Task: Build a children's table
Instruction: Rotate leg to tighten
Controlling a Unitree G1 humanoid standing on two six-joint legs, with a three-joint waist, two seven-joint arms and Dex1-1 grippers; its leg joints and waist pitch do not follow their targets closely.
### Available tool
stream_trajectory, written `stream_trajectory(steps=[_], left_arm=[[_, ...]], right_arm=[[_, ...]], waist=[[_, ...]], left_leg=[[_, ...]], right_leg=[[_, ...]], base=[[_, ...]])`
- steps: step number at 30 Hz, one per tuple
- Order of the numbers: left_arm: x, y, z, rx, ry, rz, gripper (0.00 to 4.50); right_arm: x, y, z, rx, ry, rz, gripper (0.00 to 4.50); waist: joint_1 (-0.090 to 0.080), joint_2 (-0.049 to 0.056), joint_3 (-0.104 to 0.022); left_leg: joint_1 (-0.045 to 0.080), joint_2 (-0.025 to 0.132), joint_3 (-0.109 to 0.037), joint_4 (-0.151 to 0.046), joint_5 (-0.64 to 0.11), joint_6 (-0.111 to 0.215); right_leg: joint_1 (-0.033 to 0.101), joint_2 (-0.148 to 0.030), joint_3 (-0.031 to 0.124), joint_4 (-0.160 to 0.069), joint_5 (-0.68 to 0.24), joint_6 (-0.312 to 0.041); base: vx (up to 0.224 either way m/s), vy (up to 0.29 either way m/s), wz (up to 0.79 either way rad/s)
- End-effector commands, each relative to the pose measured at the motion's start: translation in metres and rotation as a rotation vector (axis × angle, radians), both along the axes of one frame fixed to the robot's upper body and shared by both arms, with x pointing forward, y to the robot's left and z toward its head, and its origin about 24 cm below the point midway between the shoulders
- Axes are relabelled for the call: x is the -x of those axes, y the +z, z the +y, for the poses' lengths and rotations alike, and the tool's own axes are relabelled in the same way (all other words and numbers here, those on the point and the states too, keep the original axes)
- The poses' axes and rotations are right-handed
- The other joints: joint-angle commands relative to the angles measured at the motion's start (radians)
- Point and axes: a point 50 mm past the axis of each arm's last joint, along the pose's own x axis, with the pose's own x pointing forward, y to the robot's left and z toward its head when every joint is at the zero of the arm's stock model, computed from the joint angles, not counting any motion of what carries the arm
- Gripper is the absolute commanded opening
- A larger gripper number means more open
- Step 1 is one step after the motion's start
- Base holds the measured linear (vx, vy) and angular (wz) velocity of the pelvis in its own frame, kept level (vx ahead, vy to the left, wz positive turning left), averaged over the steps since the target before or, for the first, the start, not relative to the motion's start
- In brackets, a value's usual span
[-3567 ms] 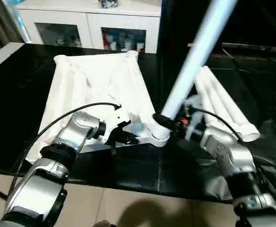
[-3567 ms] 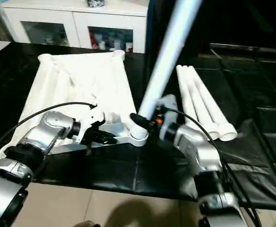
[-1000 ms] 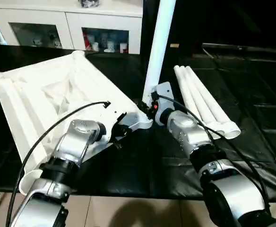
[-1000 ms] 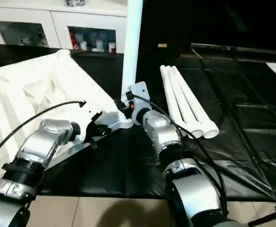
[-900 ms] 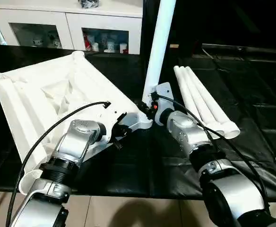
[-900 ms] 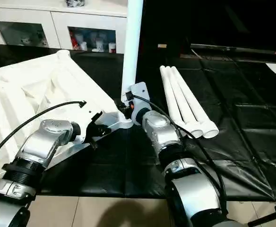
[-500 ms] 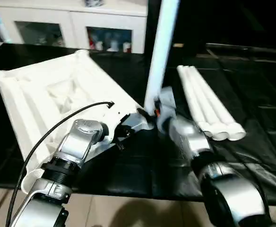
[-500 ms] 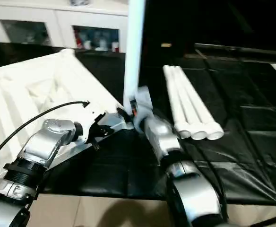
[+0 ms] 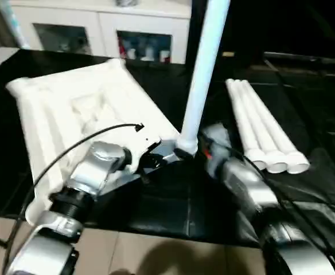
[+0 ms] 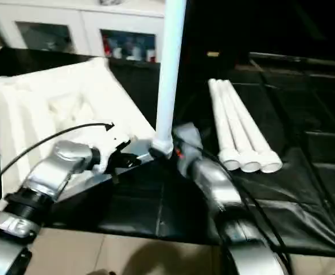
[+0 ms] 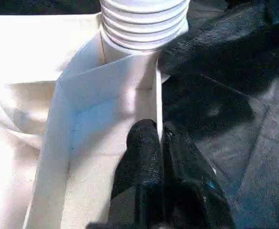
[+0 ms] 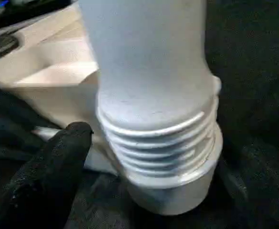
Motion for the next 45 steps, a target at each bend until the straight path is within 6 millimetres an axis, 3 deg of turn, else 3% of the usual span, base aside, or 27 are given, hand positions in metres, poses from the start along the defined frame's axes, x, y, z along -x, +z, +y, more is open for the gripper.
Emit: stream_trajectory(steps=[1,5,10,21,27,28,45], left_arm=[[0.000,0.005,-0.008,-0.005,-0.106,-0.009,0.00],[0.003,0.002,-0.001,-0.041,-0.212,0.007,0.00],[0.006,-0.002,0.007,-0.086,-0.308,0.036,0.00],[0.016,-0.006,0.009,-0.141,-0.489,0.078,0.00],[0.018,-0.007,0.007,-0.158,-0.537,0.082,0.00],[0.018,-0.007,0.006,-0.160,-0.547,0.081,0.00],[0.019,-0.010,0.004,-0.177,-0.589,0.089,0.00]], right_arm=[[0.004,0.004,-0.007,0.017,0.049,-0.012,4.45],[0.012,0.019,-0.024,0.048,0.150,-0.057,4.45],[0.022,0.036,-0.039,0.125,0.318,-0.081,4.45],[0.025,0.042,-0.031,0.189,0.478,-0.064,4.45],[0.024,0.041,-0.024,0.200,0.534,-0.033,4.45],[0.023,0.040,-0.023,0.198,0.548,-0.025,4.19],[0.023,0.037,-0.019,0.158,0.592,0.019,2.87]], waist=[[0.000,0.013,-0.070],[0.008,0.012,-0.073],[0.018,0.008,-0.070],[0.025,0.006,-0.071],[0.029,0.006,-0.073],[0.031,0.006,-0.073],[0.043,0.007,-0.074]], left_leg=[[0.019,0.027,-0.002,-0.055,-0.155,0.035],[0.015,0.027,-0.002,-0.051,-0.118,0.047],[0.015,0.030,-0.001,-0.049,-0.131,0.055],[0.016,0.033,0.000,-0.048,-0.150,0.035],[0.018,0.035,0.000,-0.045,-0.142,0.034],[0.017,0.034,0.000,-0.045,-0.143,0.035],[0.016,0.034,-0.001,-0.042,-0.161,0.015]], right_leg=[[0.056,-0.068,0.038,-0.059,0.037,-0.255],[0.059,-0.066,0.035,-0.052,0.095,-0.252],[0.057,-0.068,0.033,-0.053,0.054,-0.251],[0.051,-0.073,0.033,-0.051,0.004,-0.259],[0.051,-0.074,0.033,-0.047,0.025,-0.262],[0.051,-0.074,0.033,-0.046,0.026,-0.263],[0.049,-0.074,0.033,-0.044,0.000,-0.252]], base=[[0.000,0.000,0.00],[0.000,0.000,0.00],[0.000,0.000,0.00],[0.000,0.000,0.00],[0.000,0.000,0.00],[0.000,0.000,0.00],[0.000,0.000,0.00]])
